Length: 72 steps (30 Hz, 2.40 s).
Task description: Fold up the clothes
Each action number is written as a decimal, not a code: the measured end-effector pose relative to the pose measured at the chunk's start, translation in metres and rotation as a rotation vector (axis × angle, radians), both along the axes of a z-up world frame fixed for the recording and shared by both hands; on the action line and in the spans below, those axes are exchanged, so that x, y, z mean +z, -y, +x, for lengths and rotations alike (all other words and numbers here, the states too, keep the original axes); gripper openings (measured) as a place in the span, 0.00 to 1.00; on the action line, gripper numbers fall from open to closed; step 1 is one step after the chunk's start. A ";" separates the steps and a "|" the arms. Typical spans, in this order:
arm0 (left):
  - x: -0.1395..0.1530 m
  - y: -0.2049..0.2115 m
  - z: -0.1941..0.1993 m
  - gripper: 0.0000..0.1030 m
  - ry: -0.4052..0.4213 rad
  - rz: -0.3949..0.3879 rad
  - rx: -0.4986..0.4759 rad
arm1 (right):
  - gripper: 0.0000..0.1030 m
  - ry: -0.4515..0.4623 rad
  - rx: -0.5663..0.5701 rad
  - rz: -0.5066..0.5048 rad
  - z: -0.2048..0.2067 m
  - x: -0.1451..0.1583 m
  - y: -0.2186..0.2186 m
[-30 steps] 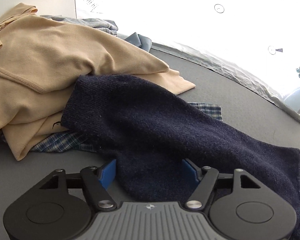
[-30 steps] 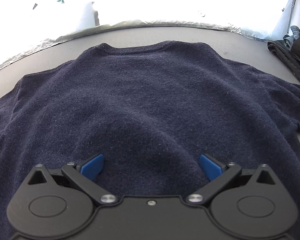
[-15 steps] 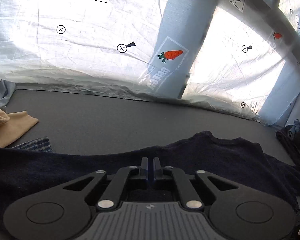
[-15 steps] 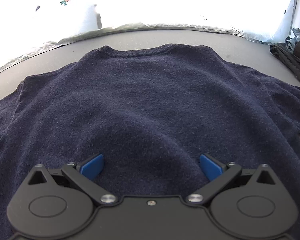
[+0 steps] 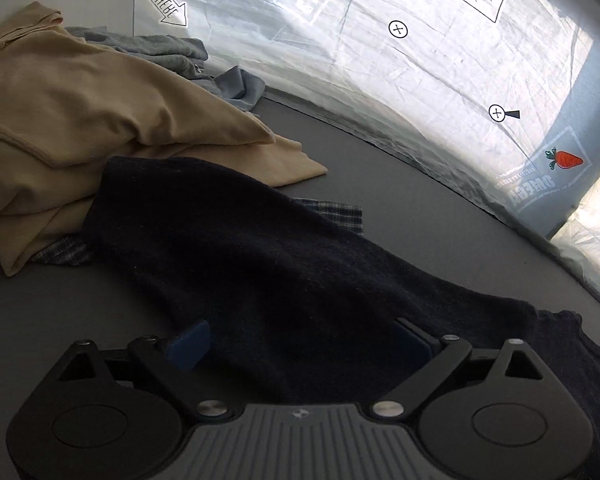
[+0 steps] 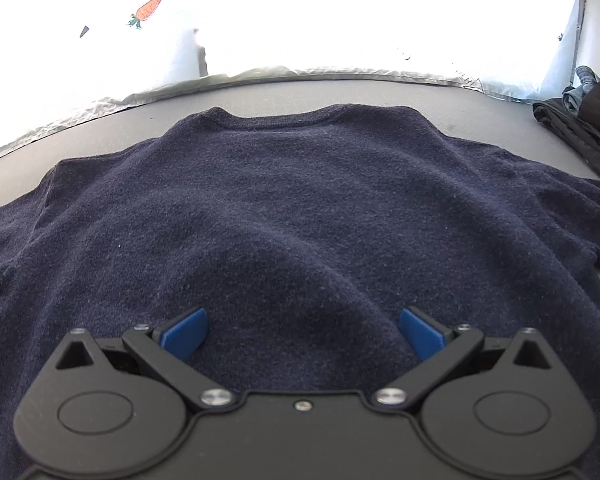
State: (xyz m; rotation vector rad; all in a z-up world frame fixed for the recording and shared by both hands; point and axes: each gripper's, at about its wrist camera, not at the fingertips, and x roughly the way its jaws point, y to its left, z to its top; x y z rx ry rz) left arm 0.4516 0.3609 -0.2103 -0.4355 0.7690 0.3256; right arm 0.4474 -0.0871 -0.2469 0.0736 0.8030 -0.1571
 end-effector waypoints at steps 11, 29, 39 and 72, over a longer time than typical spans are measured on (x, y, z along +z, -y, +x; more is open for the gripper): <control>-0.013 -0.049 0.015 0.20 0.007 0.041 0.098 | 1.00 0.046 -0.010 -0.009 -0.004 -0.003 -0.001; 0.050 0.191 0.041 0.62 0.186 0.013 -0.688 | 1.00 -0.018 0.009 0.018 0.001 0.003 0.004; 0.007 0.116 0.028 0.82 -0.097 0.118 -0.423 | 0.80 0.033 -0.051 0.353 0.007 0.032 0.029; 0.021 0.121 0.018 1.00 -0.096 0.247 -0.308 | 0.08 -0.047 0.057 0.950 0.109 -0.002 -0.025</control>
